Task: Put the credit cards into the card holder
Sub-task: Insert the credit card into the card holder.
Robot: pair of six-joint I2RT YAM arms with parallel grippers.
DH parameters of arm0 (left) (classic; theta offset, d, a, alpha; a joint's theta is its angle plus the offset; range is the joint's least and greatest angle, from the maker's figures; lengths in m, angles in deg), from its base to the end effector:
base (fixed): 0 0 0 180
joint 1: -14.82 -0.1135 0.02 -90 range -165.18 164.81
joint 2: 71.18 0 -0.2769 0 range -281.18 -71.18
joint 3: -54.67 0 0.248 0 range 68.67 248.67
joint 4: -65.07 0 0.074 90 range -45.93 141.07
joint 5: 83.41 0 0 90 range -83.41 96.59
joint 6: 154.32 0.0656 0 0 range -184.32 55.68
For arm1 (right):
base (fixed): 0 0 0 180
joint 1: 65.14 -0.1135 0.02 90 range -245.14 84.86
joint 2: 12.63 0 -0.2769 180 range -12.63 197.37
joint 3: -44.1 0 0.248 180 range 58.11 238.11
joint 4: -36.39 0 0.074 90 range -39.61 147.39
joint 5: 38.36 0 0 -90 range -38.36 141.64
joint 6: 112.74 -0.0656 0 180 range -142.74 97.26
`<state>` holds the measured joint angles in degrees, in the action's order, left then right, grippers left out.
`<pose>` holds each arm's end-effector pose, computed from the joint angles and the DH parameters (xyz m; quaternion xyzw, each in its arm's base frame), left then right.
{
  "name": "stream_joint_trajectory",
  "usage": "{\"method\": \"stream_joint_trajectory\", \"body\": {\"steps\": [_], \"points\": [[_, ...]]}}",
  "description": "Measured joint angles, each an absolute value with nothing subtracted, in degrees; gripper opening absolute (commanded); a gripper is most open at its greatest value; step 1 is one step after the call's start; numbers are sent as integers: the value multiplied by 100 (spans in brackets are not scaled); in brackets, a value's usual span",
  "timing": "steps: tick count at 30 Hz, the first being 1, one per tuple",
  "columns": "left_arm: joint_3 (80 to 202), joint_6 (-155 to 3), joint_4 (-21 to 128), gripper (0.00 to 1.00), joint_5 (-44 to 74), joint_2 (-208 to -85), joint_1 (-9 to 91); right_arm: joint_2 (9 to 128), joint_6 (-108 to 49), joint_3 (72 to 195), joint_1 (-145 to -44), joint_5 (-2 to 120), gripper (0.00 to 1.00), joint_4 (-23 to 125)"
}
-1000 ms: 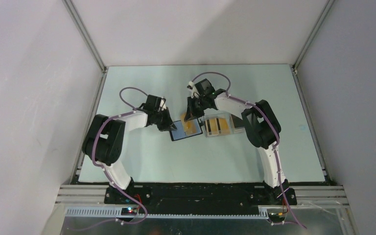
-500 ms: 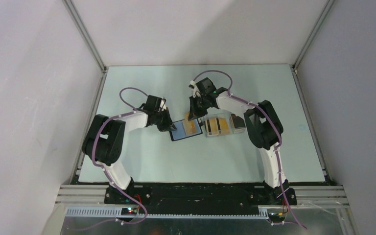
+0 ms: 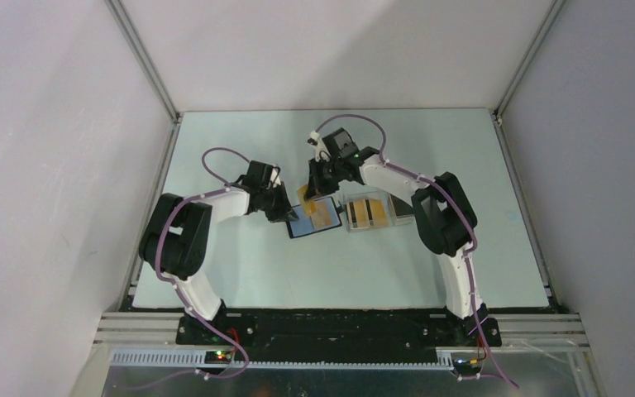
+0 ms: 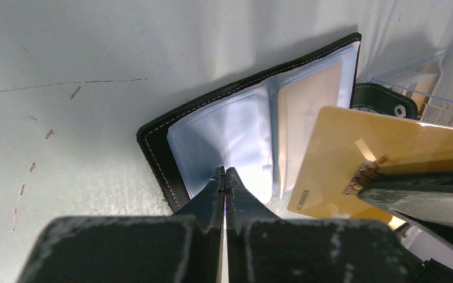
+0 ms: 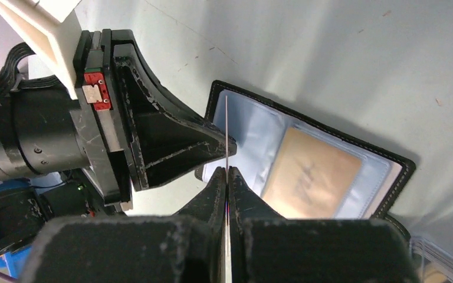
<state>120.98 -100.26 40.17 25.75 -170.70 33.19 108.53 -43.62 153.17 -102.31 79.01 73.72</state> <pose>0.3207 -0.1292 0.1353 -0.0996 0.9440 -0.2660 0.1680 0.3737 0.3212 0.1981 -0.2103 0.8905 0.3575 0.1869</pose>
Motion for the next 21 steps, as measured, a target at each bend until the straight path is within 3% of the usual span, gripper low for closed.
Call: {"method": "stream_joint_trajectory", "body": {"steps": [21], "points": [[12096, -10022, 4015, 0, 2562, -17070, 3323, 11172, -3816, 15534, -10502, 6378, 0, 8024]]}}
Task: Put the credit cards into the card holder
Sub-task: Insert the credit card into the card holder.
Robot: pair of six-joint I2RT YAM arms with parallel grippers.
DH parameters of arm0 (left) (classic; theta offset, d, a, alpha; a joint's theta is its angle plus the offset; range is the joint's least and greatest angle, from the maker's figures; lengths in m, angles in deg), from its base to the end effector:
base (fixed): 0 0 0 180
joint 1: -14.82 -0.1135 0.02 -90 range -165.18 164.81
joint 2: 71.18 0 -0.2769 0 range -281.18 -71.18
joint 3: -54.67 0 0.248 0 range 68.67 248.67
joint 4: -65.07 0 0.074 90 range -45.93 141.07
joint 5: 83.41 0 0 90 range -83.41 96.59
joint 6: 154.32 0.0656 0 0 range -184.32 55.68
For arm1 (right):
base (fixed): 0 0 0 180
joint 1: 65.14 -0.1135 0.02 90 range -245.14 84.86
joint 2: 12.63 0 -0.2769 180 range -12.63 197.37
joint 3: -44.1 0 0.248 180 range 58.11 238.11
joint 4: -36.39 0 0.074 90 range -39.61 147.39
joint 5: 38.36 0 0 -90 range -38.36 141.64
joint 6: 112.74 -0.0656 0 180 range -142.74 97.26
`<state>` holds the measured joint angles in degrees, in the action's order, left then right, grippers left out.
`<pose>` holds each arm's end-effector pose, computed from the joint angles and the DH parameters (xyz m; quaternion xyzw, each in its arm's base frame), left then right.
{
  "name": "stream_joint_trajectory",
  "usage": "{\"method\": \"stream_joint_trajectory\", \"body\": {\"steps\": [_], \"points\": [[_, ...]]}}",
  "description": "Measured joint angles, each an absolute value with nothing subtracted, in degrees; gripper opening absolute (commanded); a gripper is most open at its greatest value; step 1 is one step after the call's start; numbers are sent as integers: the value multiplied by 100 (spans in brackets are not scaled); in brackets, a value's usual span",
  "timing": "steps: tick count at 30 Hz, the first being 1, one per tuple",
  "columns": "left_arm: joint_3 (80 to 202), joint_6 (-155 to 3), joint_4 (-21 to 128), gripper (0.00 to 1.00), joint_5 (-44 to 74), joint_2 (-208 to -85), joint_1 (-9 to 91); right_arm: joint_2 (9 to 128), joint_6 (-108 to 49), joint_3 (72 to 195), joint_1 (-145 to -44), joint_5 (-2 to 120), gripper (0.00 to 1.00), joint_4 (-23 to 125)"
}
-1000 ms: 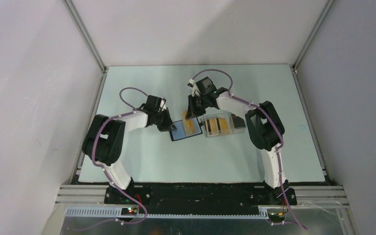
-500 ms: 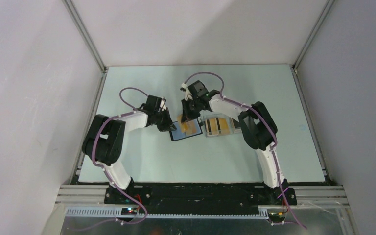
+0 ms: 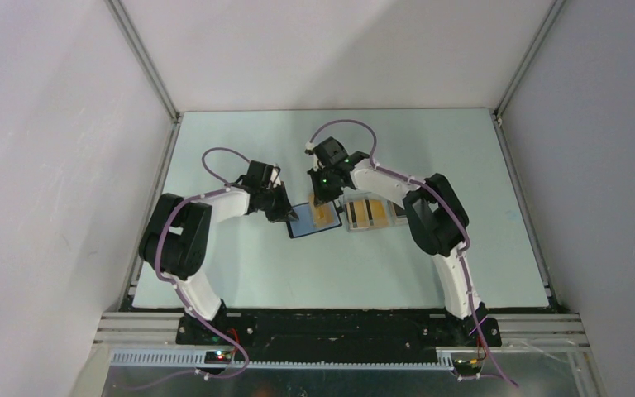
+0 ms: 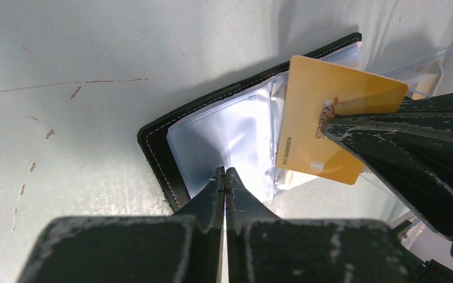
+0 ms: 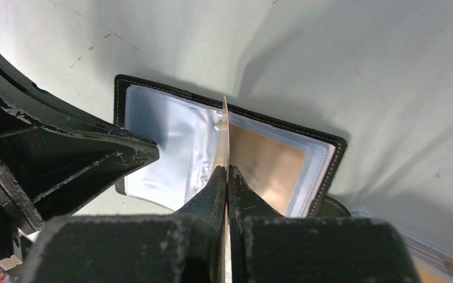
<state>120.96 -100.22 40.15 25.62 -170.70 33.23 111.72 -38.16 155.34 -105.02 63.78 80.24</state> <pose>0.3206 -0.1293 0.1351 -0.0994 0.9443 -0.2649 0.1682 0.3695 0.3267 0.1701 -0.2313 0.9253 0.2210 0.2034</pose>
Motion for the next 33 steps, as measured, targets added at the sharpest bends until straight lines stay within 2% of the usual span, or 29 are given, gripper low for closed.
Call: {"method": "stream_joint_trajectory", "body": {"steps": [9, 20, 33], "points": [[12096, -10007, 4015, 0, 2557, -17070, 3330, 11056, -3689, 15532, -10613, 5880, 0, 8100], [12096, -9983, 4017, 0, 2562, -17070, 3330, 10816, -4644, 14417, -9732, 7554, 0, 6972], [12096, -9974, 4017, 0, 2564, -17073, 3332, 10816, -5136, 14137, -9678, 8096, 0, 6275]]}}
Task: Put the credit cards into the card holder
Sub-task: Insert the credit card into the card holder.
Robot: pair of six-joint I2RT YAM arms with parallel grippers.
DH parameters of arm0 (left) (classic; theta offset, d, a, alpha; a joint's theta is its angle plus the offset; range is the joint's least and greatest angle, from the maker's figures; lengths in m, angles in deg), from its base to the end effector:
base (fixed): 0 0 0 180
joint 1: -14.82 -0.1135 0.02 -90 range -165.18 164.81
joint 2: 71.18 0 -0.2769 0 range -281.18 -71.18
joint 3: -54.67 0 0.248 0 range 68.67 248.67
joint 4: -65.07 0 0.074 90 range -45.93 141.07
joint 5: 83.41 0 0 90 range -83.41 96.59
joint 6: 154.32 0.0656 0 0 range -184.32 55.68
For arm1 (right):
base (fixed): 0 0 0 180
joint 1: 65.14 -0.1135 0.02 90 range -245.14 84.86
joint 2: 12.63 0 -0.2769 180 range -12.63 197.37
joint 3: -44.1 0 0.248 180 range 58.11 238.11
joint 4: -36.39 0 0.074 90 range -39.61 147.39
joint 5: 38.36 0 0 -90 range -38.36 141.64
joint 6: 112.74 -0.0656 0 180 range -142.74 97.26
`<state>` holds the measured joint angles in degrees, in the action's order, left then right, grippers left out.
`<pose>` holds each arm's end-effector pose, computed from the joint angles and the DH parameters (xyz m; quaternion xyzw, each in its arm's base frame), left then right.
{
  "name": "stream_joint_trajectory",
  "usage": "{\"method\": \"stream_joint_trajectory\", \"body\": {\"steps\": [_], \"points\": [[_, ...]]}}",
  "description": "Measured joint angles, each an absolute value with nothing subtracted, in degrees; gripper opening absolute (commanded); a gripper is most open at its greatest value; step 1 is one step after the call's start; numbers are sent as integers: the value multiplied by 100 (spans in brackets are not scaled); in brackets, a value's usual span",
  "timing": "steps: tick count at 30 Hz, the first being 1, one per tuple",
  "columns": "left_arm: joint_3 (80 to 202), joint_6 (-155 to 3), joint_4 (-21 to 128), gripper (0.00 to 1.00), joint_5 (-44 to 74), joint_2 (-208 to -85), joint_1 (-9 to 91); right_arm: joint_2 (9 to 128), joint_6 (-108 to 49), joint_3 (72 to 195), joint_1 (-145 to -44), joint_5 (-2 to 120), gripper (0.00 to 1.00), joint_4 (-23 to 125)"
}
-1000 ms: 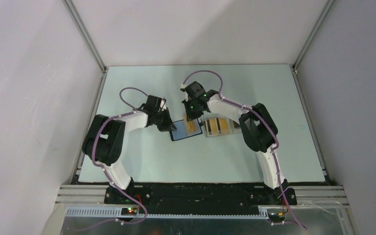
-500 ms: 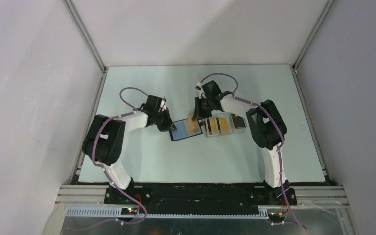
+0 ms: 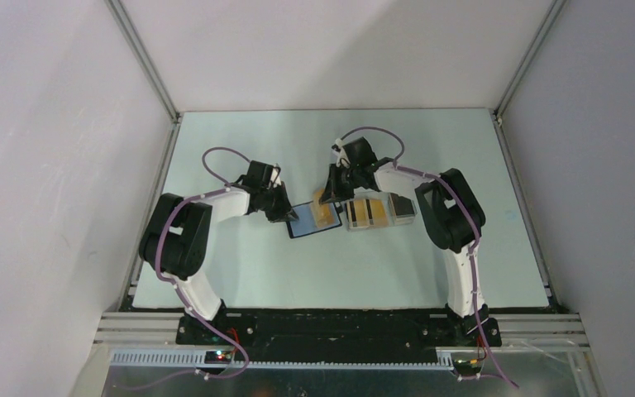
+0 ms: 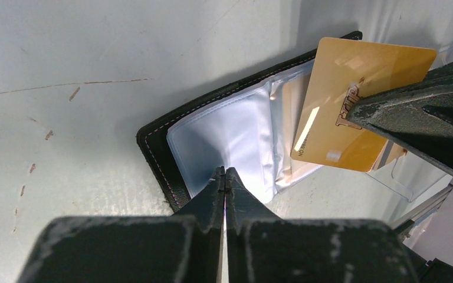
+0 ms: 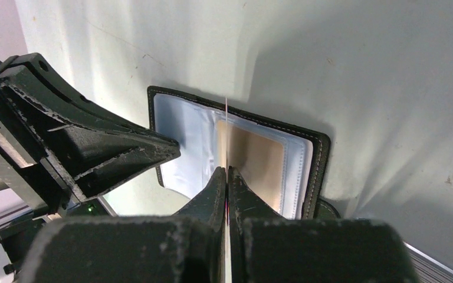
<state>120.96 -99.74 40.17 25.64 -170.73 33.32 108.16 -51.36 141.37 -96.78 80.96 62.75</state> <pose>0.3204 -0.1298 0.1350 -0.0946 0.9447 -0.2645 0.1690 0.3864 0.2758 0.1521 -0.1107 0.9062 0.3722 0.1677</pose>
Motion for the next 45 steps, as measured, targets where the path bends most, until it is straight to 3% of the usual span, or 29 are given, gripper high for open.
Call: {"method": "stream_joint_trajectory", "body": {"steps": [45], "points": [[12120, -9819, 3794, 0, 2376, -16994, 3343, 11052, -5746, 13943, -9850, 8607, 0, 5619]]}}
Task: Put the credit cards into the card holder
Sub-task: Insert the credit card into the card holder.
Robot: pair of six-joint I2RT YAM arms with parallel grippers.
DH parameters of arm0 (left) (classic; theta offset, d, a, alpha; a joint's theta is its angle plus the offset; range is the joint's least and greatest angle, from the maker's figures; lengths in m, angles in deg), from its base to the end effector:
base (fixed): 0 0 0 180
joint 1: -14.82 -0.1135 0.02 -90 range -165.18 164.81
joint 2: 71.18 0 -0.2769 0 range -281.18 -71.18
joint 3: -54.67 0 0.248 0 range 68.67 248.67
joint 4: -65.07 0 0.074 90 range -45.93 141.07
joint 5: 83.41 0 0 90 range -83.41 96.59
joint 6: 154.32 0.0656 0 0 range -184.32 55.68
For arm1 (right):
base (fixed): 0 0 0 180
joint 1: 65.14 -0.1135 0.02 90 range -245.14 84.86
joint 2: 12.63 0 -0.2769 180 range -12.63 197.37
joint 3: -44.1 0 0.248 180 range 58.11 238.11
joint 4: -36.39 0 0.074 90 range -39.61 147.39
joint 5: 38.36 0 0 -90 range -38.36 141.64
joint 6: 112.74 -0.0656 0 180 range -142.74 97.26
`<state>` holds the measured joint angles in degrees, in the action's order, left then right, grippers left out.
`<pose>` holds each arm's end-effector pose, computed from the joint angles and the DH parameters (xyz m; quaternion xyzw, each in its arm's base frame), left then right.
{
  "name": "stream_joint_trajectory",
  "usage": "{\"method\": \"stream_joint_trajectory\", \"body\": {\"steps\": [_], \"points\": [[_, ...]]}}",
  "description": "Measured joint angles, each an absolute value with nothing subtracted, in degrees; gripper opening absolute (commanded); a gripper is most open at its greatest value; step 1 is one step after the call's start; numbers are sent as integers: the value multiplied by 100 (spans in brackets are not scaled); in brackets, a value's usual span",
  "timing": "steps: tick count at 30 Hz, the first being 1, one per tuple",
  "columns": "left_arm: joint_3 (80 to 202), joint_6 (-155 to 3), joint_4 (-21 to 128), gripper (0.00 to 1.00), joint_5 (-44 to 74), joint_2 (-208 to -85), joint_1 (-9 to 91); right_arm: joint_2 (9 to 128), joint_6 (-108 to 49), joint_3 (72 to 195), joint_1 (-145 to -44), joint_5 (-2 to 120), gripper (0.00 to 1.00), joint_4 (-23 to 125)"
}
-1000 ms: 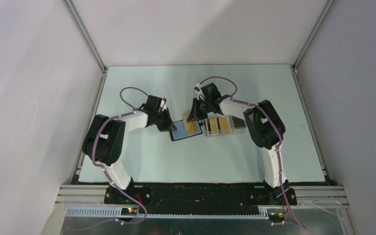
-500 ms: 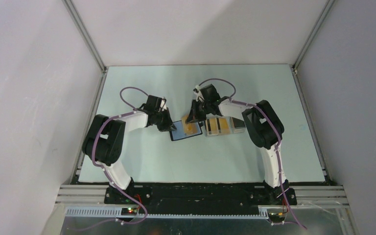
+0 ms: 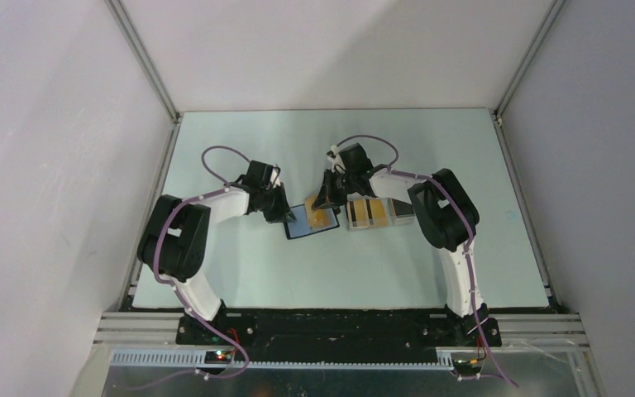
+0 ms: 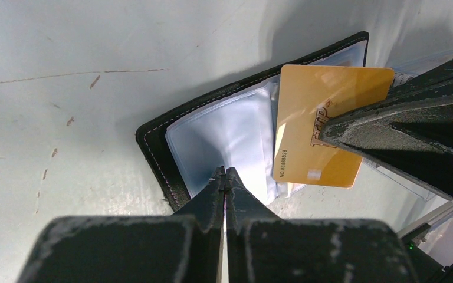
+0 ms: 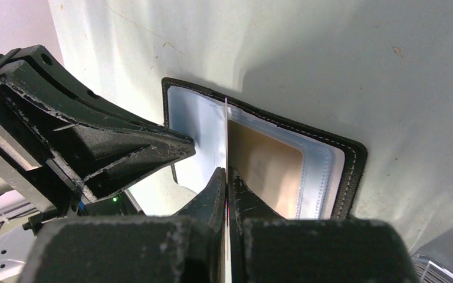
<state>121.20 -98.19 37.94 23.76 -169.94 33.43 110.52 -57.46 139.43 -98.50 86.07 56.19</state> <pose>0.3176 -0.1274 0.1373 -0.0875 0.9505 -0.2446 0.1707 0.3781 0.2933 0.1350 -0.0964 0.8918 0.4219 0.1316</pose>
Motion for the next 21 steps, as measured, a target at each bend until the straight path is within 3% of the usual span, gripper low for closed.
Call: {"method": "stream_joint_trajectory", "body": {"steps": [21], "points": [[12140, -9543, 3368, 0, 2188, -16845, 3292, 11080, -5538, 14019, -10143, 8319, 0, 5737]]}}
